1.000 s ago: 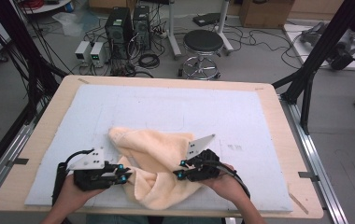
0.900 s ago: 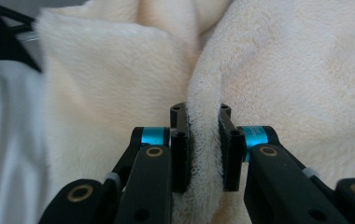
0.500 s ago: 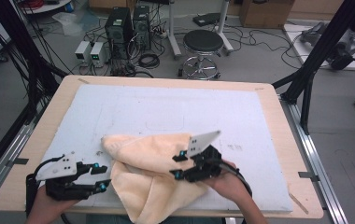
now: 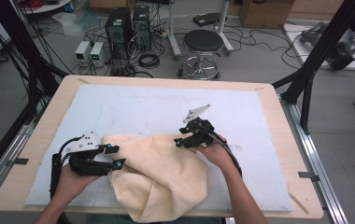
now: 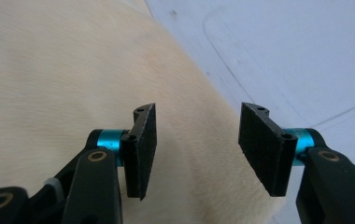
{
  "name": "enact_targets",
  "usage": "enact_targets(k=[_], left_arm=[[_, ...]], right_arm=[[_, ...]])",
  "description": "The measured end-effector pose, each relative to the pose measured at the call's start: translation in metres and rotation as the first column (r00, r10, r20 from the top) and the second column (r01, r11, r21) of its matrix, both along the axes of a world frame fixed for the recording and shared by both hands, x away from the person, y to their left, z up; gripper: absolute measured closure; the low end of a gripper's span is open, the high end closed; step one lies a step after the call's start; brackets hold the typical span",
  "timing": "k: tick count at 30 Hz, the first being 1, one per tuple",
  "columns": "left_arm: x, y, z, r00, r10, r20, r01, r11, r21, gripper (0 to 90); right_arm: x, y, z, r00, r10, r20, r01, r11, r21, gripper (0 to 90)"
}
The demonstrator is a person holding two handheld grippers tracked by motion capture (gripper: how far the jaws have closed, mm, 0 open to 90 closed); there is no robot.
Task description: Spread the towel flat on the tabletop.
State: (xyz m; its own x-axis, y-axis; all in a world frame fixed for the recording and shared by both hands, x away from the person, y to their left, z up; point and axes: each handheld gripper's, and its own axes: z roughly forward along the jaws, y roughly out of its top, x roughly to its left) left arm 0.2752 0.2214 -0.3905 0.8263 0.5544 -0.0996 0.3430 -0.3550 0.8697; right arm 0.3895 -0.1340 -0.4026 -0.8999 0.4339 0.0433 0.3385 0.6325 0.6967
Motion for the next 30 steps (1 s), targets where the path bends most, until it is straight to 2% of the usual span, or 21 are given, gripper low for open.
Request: enact_targets(k=[1,2,3,4,5,6,9,11,14,17,19,20,21,24,26,28,30], left_arm=[[0.001,0.000,0.000,1.0000,0.002,0.001,-0.002,1.0000,0.003,42.5],[0.002,0.000,0.000,1.0000,0.003,0.001,-0.003,1.0000,0.005,42.2],[0.002,0.000,-0.001,1.0000,0.005,-0.001,-0.005,1.0000,0.004,42.2],[0.003,0.000,-0.001,1.0000,0.007,-0.004,-0.007,1.0000,0.003,41.9],[0.004,0.001,-0.001,0.9999,0.011,-0.008,-0.011,0.9999,0.001,41.8],[0.005,0.001,-0.001,0.9998,0.015,-0.010,-0.015,0.9999,-0.003,41.7],[0.008,0.003,-0.001,0.9996,0.026,-0.011,-0.026,0.9996,-0.015,41.7],[0.009,0.004,-0.001,0.9994,0.034,-0.008,-0.034,0.9992,-0.023,41.7],[0.012,0.004,0.000,0.9989,0.047,-0.006,-0.047,0.9984,-0.032,41.7],[0.015,0.003,0.001,0.9981,0.061,-0.002,-0.061,0.9970,-0.047,41.6],[0.017,0.001,0.001,0.9980,0.064,0.005,-0.063,0.9968,-0.049,41.4],[0.019,0.000,0.001,0.9974,0.072,0.004,-0.071,0.9961,-0.052,41.2],[0.021,-0.001,0.001,0.9972,0.075,0.004,-0.075,0.9960,-0.048,41.2],[0.030,-0.009,-0.002,0.9954,0.095,-0.003,-0.095,0.9942,-0.049,41.2],[0.037,-0.016,-0.002,0.9938,0.111,-0.006,-0.111,0.9934,-0.029,41.6],[0.046,-0.025,-0.003,0.9926,0.121,-0.010,-0.121,0.9924,-0.023,41.8],[0.056,-0.034,-0.004,0.9915,0.129,-0.010,-0.129,0.9916,-0.001,41.8]], right_arm=[[0.008,0.003,-0.012,0.9999,-0.015,-0.005,0.014,0.9989,-0.044,49.5],[0.011,0.004,-0.017,0.9995,-0.024,-0.020,0.023,0.9976,-0.066,55.5],[0.011,0.004,-0.017,0.9995,-0.024,-0.020,0.023,0.9976,-0.066,55.5],[0.013,0.005,-0.022,0.9992,-0.022,-0.033,0.019,0.9961,-0.086,62.1],[0.014,0.005,-0.025,0.9991,-0.019,-0.038,0.015,0.9962,-0.086,68.8],[0.013,0.004,-0.024,0.9985,-0.013,-0.052,0.009,0.9972,-0.074,83.2],[0.010,-0.002,-0.017,0.9988,0.001,-0.049,-0.005,0.9979,-0.064,86.5],[0.007,-0.012,-0.005,0.9994,-0.013,-0.032,0.012,0.9995,-0.030,86.7],[-0.003,-0.035,0.022,0.9974,-0.061,0.037,0.061,0.9981,0.000,86.8],[-0.015,-0.066,0.055,0.9851,-0.125,0.119,0.123,0.9922,0.024,86.7],[-0.027,-0.086,0.069,0.9764,-0.154,0.152,0.152,0.9881,0.022,86.5],[-0.036,-0.100,0.066,0.9780,-0.162,0.132,0.161,0.9869,0.017,85.9],[-0.036,-0.100,0.066,0.9780,-0.162,0.132,0.161,0.9869,0.017,85.9],[-0.043,-0.107,0.037,0.9880,-0.143,0.058,0.146,0.9880,-0.050,83.5],[-0.042,-0.109,0.019,0.9888,-0.149,0.002,0.149,0.9867,-0.065,73.0],[-0.040,-0.112,0.011,0.9880,-0.152,-0.025,0.152,0.9882,-0.022,67.3],[-0.038,-0.114,0.012,0.9865,-0.164,0.001,0.164,0.9865,-0.003,63.3]])
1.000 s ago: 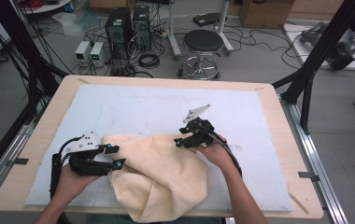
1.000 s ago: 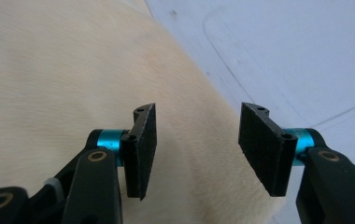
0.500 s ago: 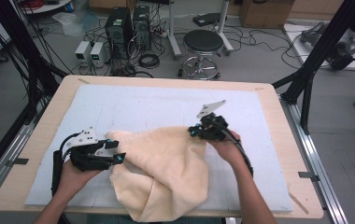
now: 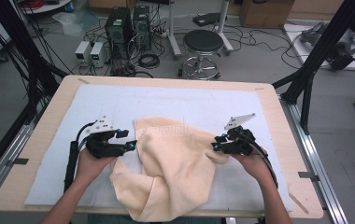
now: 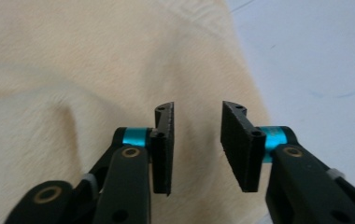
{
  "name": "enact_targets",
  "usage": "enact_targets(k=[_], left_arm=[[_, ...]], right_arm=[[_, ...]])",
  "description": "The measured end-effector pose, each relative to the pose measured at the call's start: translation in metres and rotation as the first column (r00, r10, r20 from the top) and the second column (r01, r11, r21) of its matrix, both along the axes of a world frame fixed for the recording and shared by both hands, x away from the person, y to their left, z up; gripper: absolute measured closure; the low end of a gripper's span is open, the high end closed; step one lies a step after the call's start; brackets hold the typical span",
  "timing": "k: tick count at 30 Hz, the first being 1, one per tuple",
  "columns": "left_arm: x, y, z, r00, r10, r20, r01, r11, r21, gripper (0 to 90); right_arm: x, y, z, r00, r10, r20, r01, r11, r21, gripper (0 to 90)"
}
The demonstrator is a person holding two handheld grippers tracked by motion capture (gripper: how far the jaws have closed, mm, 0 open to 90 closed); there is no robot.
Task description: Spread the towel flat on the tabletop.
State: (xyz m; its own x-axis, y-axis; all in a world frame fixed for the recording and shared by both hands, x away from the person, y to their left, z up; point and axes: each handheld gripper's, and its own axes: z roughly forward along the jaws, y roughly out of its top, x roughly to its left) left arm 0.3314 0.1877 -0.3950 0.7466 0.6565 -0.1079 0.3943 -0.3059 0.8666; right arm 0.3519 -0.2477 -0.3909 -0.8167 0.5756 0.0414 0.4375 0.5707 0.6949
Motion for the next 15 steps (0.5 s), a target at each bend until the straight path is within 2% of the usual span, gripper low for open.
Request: enact_targets(k=[3,4,5,9,10,11,13,15], left_arm=[[0.015,-0.014,-0.007,0.9997,-0.003,-0.025,0.004,0.9992,0.039,41.9],[0.019,-0.019,-0.010,0.9990,-0.005,-0.044,0.007,0.9987,0.050,42.2],[0.023,-0.024,-0.014,0.9983,-0.012,-0.057,0.015,0.9975,0.069,42.2],[0.033,-0.038,-0.033,0.9913,-0.016,-0.131,0.038,0.9854,0.166,42.9],[0.034,-0.039,-0.036,0.9893,-0.006,-0.146,0.034,0.9818,0.187,46.9],[0.035,-0.040,-0.040,0.9873,-0.002,-0.159,0.035,0.9780,0.205,46.9],[0.034,-0.042,-0.040,0.9922,0.007,-0.124,0.023,0.9708,0.239,56.5],[0.033,-0.044,-0.040,0.9919,-0.017,-0.126,0.047,0.9702,0.238,71.2]], right_arm=[[0.007,-0.003,0.003,0.9992,-0.017,0.036,0.017,0.9997,0.018,59.9],[0.015,-0.005,-0.001,0.9992,-0.027,0.029,0.026,0.9991,0.032,56.9],[0.015,-0.005,-0.001,0.9992,-0.027,0.029,0.026,0.9991,0.032,56.9],[0.026,-0.003,-0.019,0.9967,-0.006,-0.081,0.009,0.9996,0.029,51.0],[0.027,-0.002,-0.027,0.9949,-0.010,-0.101,0.011,0.9998,0.013,53.8],[0.027,-0.002,-0.027,0.9949,-0.010,-0.101,0.011,0.9998,0.013,53.8],[0.028,0.001,-0.035,0.9918,0.000,-0.128,0.000,1.0000,-0.003,66.2],[0.027,0.003,-0.036,0.9889,0.019,-0.147,-0.017,0.9998,0.012,81.5]])
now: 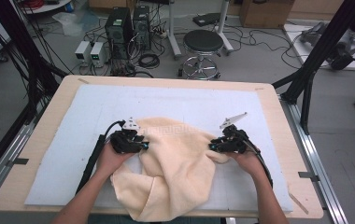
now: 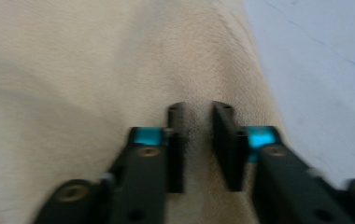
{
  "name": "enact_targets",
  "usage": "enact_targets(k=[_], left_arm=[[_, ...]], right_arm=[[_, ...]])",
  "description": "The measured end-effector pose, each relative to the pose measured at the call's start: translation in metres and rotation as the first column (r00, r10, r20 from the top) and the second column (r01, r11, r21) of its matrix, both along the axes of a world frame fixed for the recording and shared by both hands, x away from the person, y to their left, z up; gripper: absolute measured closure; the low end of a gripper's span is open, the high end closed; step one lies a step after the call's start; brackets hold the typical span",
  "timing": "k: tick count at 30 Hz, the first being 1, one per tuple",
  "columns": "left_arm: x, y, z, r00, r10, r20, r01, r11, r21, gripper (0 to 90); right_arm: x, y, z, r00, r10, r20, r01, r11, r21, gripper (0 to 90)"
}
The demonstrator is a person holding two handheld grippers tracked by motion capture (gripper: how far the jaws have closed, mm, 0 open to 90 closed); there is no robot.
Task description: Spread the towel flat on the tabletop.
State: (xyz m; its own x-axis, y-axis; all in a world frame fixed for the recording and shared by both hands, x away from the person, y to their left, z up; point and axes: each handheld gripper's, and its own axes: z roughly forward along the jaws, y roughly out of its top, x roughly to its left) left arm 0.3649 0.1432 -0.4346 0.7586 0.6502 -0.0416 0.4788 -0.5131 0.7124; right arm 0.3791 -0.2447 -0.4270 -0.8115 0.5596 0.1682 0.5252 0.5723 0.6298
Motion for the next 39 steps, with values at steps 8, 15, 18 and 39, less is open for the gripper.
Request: enact_targets(k=[8,15,18,39], left_arm=[[0.007,0.011,0.016,0.9988,0.049,-0.008,-0.049,0.9927,-0.110,85.5],[0.009,0.022,0.063,0.9972,0.054,0.053,-0.043,0.9800,-0.194,85.4],[-0.002,0.034,0.068,0.9978,0.024,0.062,-0.014,0.9866,-0.163,85.4],[-0.006,0.063,0.030,0.9984,0.041,-0.040,-0.047,0.9839,-0.173,58.3]], right_arm=[[-0.003,-0.005,0.059,0.9761,-0.087,0.199,0.083,0.9961,0.030,85.3],[-0.012,-0.001,0.102,0.9458,-0.100,0.309,0.096,0.9950,0.026,84.9],[-0.027,0.012,0.091,0.9656,-0.028,0.258,0.026,0.9996,0.011,85.0],[-0.020,0.028,0.043,0.9902,0.010,0.139,-0.011,0.9999,0.004,50.4]])
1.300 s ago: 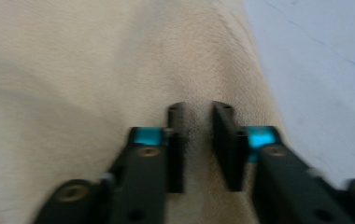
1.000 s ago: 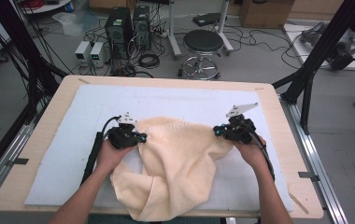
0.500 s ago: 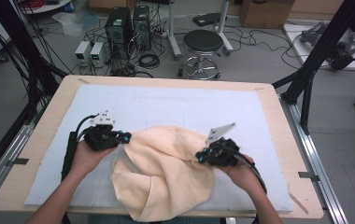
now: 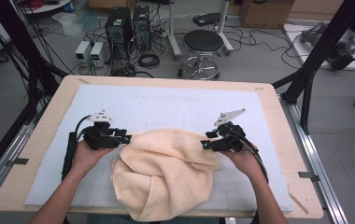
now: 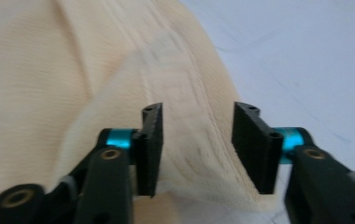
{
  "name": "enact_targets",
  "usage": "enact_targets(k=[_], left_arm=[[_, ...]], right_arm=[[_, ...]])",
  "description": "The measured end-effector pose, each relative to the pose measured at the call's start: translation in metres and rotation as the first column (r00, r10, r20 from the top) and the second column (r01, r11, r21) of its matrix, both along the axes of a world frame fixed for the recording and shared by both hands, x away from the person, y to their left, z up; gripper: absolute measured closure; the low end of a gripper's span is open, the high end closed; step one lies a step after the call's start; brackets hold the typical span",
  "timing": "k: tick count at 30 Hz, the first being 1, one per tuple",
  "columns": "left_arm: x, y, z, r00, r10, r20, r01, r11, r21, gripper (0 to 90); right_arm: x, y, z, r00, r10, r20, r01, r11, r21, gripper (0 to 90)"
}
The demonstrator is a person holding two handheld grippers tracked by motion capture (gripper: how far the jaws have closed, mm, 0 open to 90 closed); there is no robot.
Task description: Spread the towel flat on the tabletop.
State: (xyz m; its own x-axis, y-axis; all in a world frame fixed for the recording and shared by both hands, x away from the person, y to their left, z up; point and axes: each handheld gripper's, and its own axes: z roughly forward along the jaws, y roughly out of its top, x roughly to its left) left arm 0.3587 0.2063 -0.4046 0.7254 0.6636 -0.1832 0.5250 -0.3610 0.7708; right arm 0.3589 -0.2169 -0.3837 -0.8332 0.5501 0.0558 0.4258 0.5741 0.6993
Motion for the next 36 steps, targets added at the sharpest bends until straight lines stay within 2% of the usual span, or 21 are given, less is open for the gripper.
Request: enact_targets(k=[2,3,6,8,9,10,11,13,15,17,19,22,23,25,27,28,29,31,32,33,36], left_arm=[[0.005,-0.007,-0.010,0.9994,0.005,-0.035,-0.004,0.9991,0.042,54.7],[0.007,-0.011,-0.015,0.9986,0.000,-0.052,0.004,0.9978,0.066,53.1],[0.008,-0.024,-0.027,0.9966,-0.032,-0.075,0.042,0.9897,0.137,54.7],[0.002,-0.031,-0.028,0.9998,-0.016,-0.006,0.017,0.9830,0.183,60.2],[0.000,-0.033,-0.028,0.9997,-0.014,0.019,0.010,0.9801,0.198,63.6],[0.000,-0.032,-0.029,0.9994,-0.025,0.023,0.020,0.9800,0.198,67.4],[0.000,-0.032,-0.029,0.9999,-0.012,0.011,0.010,0.9833,0.182,71.0],[0.002,-0.030,-0.029,1.0000,0.002,0.003,-0.003,0.9852,0.171,82.8],[0.003,-0.029,-0.029,0.9999,0.011,-0.005,-0.010,0.9865,0.163,83.9],[0.003,-0.027,-0.026,0.9994,0.029,0.018,-0.032,0.9873,0.155,85.0],[0.006,-0.022,-0.022,0.9980,0.057,0.027,-0.060,0.9902,0.126,85.2],[0.010,-0.015,-0.010,0.9938,0.097,0.054,-0.100,0.9932,0.060,85.3],[0.010,-0.014,-0.006,0.9922,0.108,0.063,-0.110,0.9934,0.033,85.3],[0.008,-0.013,-0.002,0.9911,0.108,0.078,-0.110,0.9938,0.017,85.3],[0.007,-0.013,-0.004,0.9944,0.087,0.060,-0.090,0.9948,0.046,85.1],[0.006,-0.013,-0.006,0.9955,0.079,0.052,-0.082,0.9944,0.066,84.8],[0.006,-0.013,-0.009,0.9975,0.061,0.035,-0.064,0.9948,0.080,84.2],[0.004,-0.014,-0.012,0.9987,0.046,0.020,-0.048,0.9956,0.081,78.8],[0.004,-0.014,-0.013,0.9992,0.035,0.018,-0.037,0.9963,0.078,75.7],[0.003,-0.015,-0.013,0.9994,0.033,0.011,-0.034,0.9967,0.074,72.4],[0.001,-0.019,-0.013,0.9998,0.014,-0.012,-0.013,0.9960,0.089,62.7]], right_arm=[[0.009,0.000,-0.011,0.9986,-0.036,-0.039,0.034,0.9988,-0.034,44.6],[0.011,0.003,-0.016,0.9982,-0.047,-0.038,0.045,0.9969,-0.064,43.0],[0.019,0.008,-0.029,0.9950,-0.058,-0.082,0.049,0.9925,-0.112,44.6],[0.024,0.012,-0.038,0.9908,-0.045,-0.127,0.028,0.9906,-0.134,53.4],[0.023,0.014,-0.039,0.9933,-0.041,-0.108,0.025,0.9892,-0.145,63.0],[0.023,0.015,-0.038,0.9938,-0.036,-0.105,0.019,0.9865,-0.162,74.3],[0.023,0.016,-0.038,0.9931,-0.012,-0.116,-0.006,0.9883,-0.153,81.3],[0.022,0.019,-0.037,0.9919,0.019,-0.125,-0.038,0.9880,-0.150,85.5],[0.022,0.017,-0.033,0.9926,0.027,-0.118,-0.041,0.9921,-0.119,86.4],[0.019,0.013,-0.022,0.9984,0.007,-0.056,-0.012,0.9948,-0.102,86.7],[0.014,0.005,-0.005,0.9994,-0.024,0.024,0.025,0.9988,-0.041,87.0],[0.007,-0.006,0.026,0.9890,-0.064,0.133,0.062,0.9979,0.019,87.0],[0.003,-0.008,0.034,0.9855,-0.066,0.156,0.061,0.9975,0.034,87.0],[-0.003,-0.007,0.041,0.9830,-0.049,0.177,0.045,0.9986,0.029,86.7],[-0.008,-0.003,0.034,0.9913,-0.018,0.131,0.019,0.9998,-0.008,86.2],[-0.009,0.000,0.025,0.9974,0.012,0.071,-0.011,0.9999,-0.013,85.8],[-0.009,0.003,0.013,0.9988,0.048,-0.005,-0.049,0.9986,-0.019,84.2],[-0.013,0.011,-0.008,0.9814,0.119,-0.151,-0.127,0.9907,-0.047,77.0],[-0.015,0.014,-0.011,0.9787,0.124,-0.164,-0.136,0.9885,-0.066,75.8],[-0.017,0.014,-0.010,0.9822,0.127,-0.139,-0.137,0.9885,-0.065,74.5],[-0.014,0.004,0.008,0.9929,0.095,-0.072,-0.093,0.9953,0.027,69.0]])
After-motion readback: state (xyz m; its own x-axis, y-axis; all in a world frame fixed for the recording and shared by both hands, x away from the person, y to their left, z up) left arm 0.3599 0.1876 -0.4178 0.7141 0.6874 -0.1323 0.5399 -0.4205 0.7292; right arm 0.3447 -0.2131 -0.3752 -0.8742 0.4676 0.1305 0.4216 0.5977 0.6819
